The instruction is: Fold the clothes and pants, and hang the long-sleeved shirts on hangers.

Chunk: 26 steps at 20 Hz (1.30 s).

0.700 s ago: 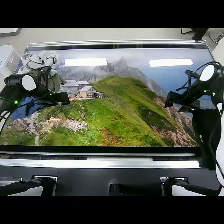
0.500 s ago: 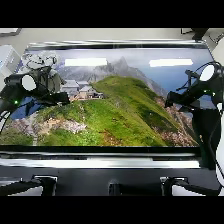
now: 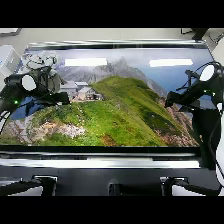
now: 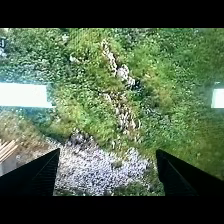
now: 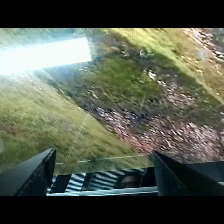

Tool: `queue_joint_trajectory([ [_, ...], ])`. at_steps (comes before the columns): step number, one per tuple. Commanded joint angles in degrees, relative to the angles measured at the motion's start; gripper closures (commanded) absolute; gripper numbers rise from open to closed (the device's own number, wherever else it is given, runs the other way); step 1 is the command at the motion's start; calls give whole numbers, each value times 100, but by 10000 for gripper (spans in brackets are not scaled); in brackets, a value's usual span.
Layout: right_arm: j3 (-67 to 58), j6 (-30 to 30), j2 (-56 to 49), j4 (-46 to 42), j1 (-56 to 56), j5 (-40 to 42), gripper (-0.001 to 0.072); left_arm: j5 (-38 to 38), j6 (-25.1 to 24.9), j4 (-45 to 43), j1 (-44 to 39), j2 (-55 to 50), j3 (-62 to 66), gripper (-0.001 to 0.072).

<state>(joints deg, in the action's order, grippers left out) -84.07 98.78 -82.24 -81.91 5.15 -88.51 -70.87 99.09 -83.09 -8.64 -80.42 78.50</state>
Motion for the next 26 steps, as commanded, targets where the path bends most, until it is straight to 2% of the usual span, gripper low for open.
queue_joint_trajectory([
  [1,4,2,-4,70,-7,240,29,2,2,2,-2,-4,-2,-11],
  [6,4,-17,-9,31,-7,658,30,887,2,190,-7,-4,4,-11],
  [8,4,-249,-9,-26,-7,645,31,857,0,-153,210,-4,282,-13],
  [9,4,-417,-9,-22,-7,612,33,627,26,-498,535,-4,516,-13],
  [10,4,-608,-9,-22,-7,610,35,361,343,-697,1082,-7,706,-13],
  [12,4,-737,-9,-17,-7,741,44,-101,859,-151,2487,-24,723,-13],
  [14,4,-739,-9,96,-7,841,44,-179,852,610,3770,-111,452,-13],
  [16,4,-782,-9,188,-7,935,44,188,824,957,4559,-188,83,-13],
  [19,4,-822,-9,186,-7,997,44,1182,413,1432,4859,-415,-404,-13],
  [22,4,-820,-9,195,-7,1202,44,1849,-192,2291,4688,-1049,-492,-13],
  [26,4,-817,-9,236,-7,1073,45,2651,-1093,3407,4312,-1624,-492,-13],
])
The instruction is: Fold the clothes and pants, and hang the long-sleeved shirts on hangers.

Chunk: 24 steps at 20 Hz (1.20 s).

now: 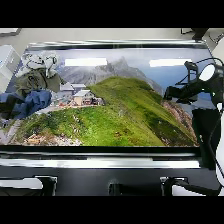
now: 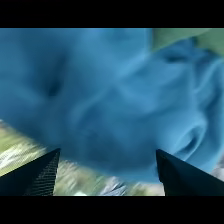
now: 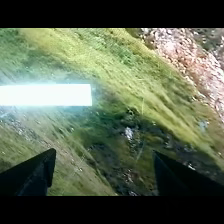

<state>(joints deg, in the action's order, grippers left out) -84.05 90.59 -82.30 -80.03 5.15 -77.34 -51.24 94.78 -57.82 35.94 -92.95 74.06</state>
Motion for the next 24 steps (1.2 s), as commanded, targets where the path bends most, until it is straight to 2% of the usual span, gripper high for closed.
queue_joint_trajectory([
  [1,2,4,-2,98,-7,-103,45,785,-763,970,-234,-450,-46,-13],
  [2,2,4,-2,157,-7,-195,45,780,-763,970,-308,-498,-46,-10],
  [3,2,4,-2,205,-7,-295,45,693,-756,970,-367,-540,-50,186],
  [4,2,4,0,258,-7,-417,45,507,-739,1010,-389,-544,-50,582],
  [5,2,0,0,282,-7,-511,44,216,-741,1145,-387,-525,-20,685],
  [6,0,-2,2,267,-7,-551,44,-57,-798,1340,-378,-457,46,686],
  [7,-28,-20,4,212,-7,-590,45,-199,-1097,1574,-400,-258,160,686],
  [11,-323,-238,96,-160,-7,-645,45,118,-1698,1646,-960,1650,723,687],
  [14,-332,-236,404,-168,-7,-570,45,522,-1681,1512,-1908,3390,669,687],
  [16,-332,-240,643,-175,-7,-564,45,815,-1486,1471,-2909,4323,420,687],
  [18,-332,-293,863,-227,-7,-520,45,1329,-1228,1469,-4035,4883,39,687],
  [20,-332,-299,1062,-306,-7,-450,44,2197,-1014,1475,-5237,5051,-323,688],
  [22,-332,-302,1246,-393,-7,-369,44,3311,-1154,1449,-6404,4900,-505,687],
  [24,-332,-302,1429,-514,-7,-352,43,3952,-1207,1117,-7099,4542,-525,688],
])
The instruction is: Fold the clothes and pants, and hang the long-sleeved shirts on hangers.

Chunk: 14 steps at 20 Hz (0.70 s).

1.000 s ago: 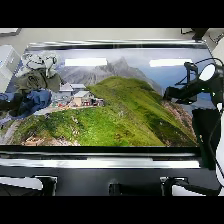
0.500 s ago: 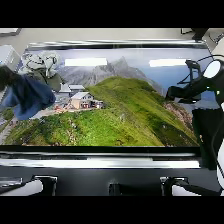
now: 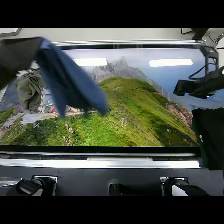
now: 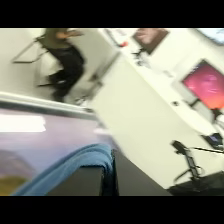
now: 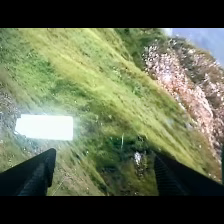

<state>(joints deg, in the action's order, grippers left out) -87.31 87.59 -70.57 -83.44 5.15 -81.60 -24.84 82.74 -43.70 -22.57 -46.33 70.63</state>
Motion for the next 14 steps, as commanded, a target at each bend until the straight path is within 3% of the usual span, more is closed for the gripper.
queue_joint_trajectory([
  [1,-7,0,339,-240,-7,63,43,1276,7,-302,-1333,-361,-184,687],
  [7,238,391,426,7,-7,-780,43,-487,245,-328,-1139,-2426,-695,686],
  [10,1340,376,420,315,-7,-710,41,-1152,719,-330,-1128,-3357,-1054,686],
  [14,3239,245,382,686,-7,-157,19,-1384,409,-345,-745,-3432,-1047,685],
])
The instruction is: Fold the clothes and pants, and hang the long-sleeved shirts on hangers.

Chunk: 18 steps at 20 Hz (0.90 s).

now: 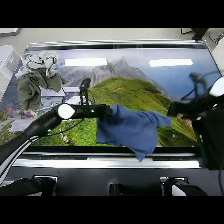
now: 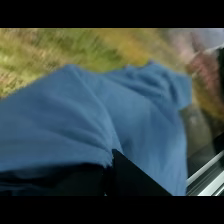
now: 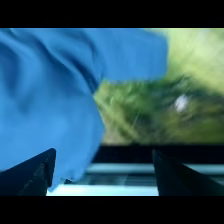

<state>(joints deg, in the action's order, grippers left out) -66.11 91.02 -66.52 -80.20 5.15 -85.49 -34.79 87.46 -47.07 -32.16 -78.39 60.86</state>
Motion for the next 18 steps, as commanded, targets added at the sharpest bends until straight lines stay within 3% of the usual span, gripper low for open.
queue_joint_trajectory([
  [1,1495,-308,-35,529,-7,236,10,-608,-68,-13,376,-201,-70,686],
  [5,2531,-457,-52,1093,-7,553,11,-1469,-68,-472,739,-208,-190,685],
  [11,3418,-726,-52,2699,-11,1493,38,-1541,-66,-501,636,-205,-339,685],
  [14,3449,-730,-52,2955,-11,1794,80,-1539,-66,-503,640,-205,-339,685],
  [15,3453,-719,-52,3025,-11,1840,198,-1541,-66,-501,638,-205,-339,685],
  [16,3467,-708,-52,3097,-13,1845,362,-1543,-66,-501,638,-203,-339,685],
  [17,3475,-706,-50,3139,-13,1836,667,-1558,-66,-503,638,-201,-337,686],
  [18,3462,-713,-44,3198,-11,1832,678,-1589,-70,-507,651,-197,-332,685],
])
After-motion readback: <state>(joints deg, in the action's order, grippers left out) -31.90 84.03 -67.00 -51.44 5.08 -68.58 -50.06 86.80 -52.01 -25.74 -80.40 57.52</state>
